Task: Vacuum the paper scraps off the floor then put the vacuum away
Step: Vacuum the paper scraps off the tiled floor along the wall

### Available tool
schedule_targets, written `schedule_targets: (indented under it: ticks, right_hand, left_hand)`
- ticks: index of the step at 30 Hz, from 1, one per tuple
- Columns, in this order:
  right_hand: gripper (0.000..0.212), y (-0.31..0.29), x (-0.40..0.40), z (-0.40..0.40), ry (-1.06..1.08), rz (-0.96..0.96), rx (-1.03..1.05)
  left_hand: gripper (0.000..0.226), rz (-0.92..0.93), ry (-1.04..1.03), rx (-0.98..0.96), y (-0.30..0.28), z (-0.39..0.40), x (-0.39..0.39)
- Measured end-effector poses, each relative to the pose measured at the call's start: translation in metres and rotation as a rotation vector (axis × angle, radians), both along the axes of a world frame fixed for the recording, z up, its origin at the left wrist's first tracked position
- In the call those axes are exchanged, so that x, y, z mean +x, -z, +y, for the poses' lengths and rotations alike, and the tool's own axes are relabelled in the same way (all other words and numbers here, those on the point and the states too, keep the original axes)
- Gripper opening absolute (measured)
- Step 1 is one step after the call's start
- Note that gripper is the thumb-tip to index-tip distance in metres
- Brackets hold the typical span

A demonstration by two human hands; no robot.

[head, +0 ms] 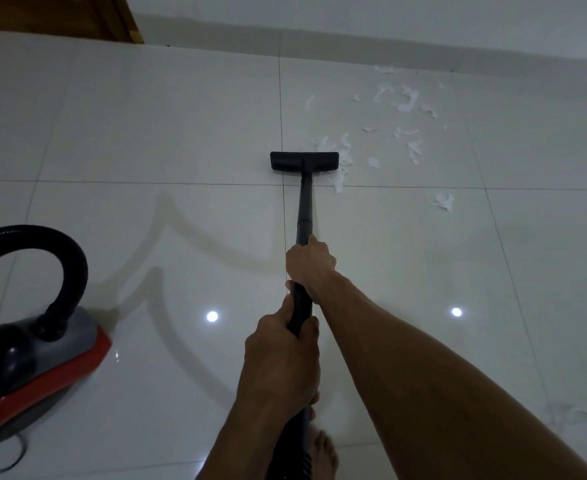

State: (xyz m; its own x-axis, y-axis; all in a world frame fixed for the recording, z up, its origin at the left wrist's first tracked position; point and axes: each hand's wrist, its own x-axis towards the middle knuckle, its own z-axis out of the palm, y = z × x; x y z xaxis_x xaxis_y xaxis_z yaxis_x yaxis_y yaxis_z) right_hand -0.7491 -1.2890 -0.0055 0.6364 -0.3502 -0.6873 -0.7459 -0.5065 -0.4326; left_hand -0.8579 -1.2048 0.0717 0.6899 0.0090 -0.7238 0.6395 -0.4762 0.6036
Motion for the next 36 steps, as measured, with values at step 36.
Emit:
schedule_targets:
  ticks: [36]
  right_hand:
    - [0.035,0.018,-0.090,-0.045,-0.044,0.094,-0.099]
  left_hand:
    - [0.035,-0.075,0.283,0.137,-0.013,-0.040,-0.078]
